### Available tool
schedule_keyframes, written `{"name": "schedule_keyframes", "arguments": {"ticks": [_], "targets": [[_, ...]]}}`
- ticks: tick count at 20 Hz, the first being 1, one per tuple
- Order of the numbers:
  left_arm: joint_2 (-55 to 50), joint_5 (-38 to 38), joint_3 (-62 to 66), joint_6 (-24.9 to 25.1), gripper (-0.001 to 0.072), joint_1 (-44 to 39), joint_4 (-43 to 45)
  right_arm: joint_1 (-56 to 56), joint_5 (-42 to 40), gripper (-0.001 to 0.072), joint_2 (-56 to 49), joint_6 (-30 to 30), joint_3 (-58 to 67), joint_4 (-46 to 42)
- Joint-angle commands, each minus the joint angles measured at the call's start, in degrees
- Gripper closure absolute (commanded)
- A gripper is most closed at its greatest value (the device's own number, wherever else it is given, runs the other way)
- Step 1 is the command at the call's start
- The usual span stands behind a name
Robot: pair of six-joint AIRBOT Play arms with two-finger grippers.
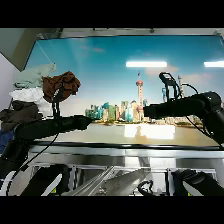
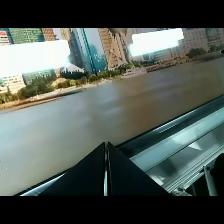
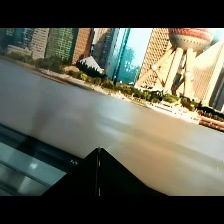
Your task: Fold the shirts.
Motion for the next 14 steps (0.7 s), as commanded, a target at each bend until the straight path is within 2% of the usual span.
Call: {"name": "schedule_keyframes", "arguments": {"ticks": [1,5,6,7,8,10,11,12,13,14], "targets": [[0.0,-4.8,0.0,0.0,0.0687,0.0,-0.4,0.0,0.7,0.0699,0.0,0.0,0.0,0.0],[0.0,-12.0,0.2,0.3,0.0685,0.5,0.1,0.1,8.3,0.0698,-0.5,0.0,0.0,0.0],[-0.2,-12.4,0.9,2.8,0.0685,1.7,0.7,0.1,10.1,0.0698,-0.8,0.0,0.0,0.0],[-1.4,-12.5,2.8,4.4,0.0685,3.7,3.6,0.0,12.1,0.0698,-1.4,0.1,0.0,0.1],[-3.5,-12.9,4.9,3.8,0.0684,6.6,6.1,0.0,13.6,0.0697,-2.3,0.5,0.0,0.4],[-10.3,-12.2,10.4,4.2,0.0669,16.2,9.7,0.0,14.6,0.0663,-4.4,3.4,0.0,0.6],[-14.3,-12.1,12.6,4.8,0.0359,20.8,10.7,0.0,14.6,0.0458,-5.7,4.7,0.0,0.7],[-18.8,-11.2,14.2,4.6,0.0010,25.6,9.7,0.0,14.6,0.0260,-6.8,5.5,0.0,0.7],[-23.6,-9.8,15.4,4.5,0.0018,30.1,8.3,0.0,14.6,0.0198,-7.8,6.0,0.0,0.6],[-28.0,-8.3,16.4,4.5,0.0018,33.6,8.5,0.0,14.6,0.0205,-8.5,6.1,0.0,0.7]]}}
